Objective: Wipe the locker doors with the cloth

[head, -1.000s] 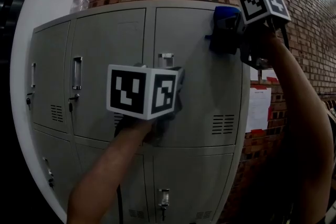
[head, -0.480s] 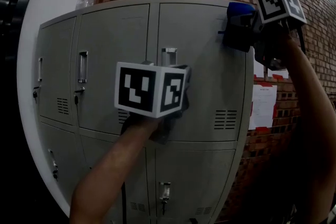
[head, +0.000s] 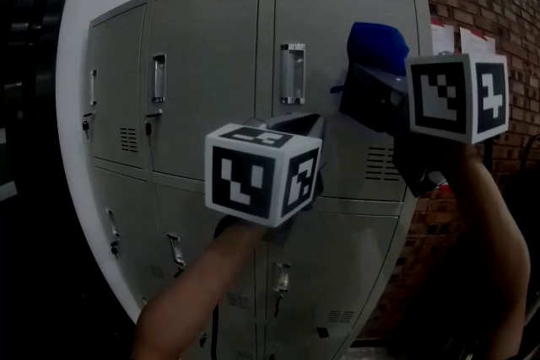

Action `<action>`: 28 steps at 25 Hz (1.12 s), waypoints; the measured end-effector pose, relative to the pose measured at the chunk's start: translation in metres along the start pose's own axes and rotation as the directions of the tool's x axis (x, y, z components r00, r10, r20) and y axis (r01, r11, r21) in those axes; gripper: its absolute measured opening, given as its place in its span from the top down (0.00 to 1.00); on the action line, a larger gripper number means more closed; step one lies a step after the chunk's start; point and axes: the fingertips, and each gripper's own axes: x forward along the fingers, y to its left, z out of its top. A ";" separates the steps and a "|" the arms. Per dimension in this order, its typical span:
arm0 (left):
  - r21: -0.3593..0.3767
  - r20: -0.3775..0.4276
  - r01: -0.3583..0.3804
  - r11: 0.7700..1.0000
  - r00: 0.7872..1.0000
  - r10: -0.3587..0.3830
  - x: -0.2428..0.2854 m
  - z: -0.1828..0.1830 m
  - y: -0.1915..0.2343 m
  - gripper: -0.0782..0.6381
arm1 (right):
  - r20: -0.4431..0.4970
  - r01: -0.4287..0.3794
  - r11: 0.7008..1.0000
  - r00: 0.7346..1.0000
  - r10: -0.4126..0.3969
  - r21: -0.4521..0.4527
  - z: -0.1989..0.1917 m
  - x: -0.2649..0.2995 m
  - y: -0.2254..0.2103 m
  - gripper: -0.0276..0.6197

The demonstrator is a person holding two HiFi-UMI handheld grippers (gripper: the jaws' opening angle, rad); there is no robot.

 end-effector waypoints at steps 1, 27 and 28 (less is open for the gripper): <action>0.001 -0.006 -0.017 1.000 1.000 0.017 -0.004 -0.006 0.001 0.89 | 0.001 -0.011 1.000 1.000 0.011 0.013 -0.011 -0.002 0.007 0.82; 0.017 -0.133 -0.121 0.992 0.984 0.122 -0.211 -0.201 -0.068 0.89 | -0.055 0.165 0.979 0.986 -0.159 0.117 -0.244 -0.131 0.221 0.82; 0.008 -0.140 -0.122 0.992 0.983 0.122 -0.217 -0.208 -0.071 0.89 | -0.059 0.167 0.979 0.985 -0.161 0.115 -0.248 -0.133 0.227 0.82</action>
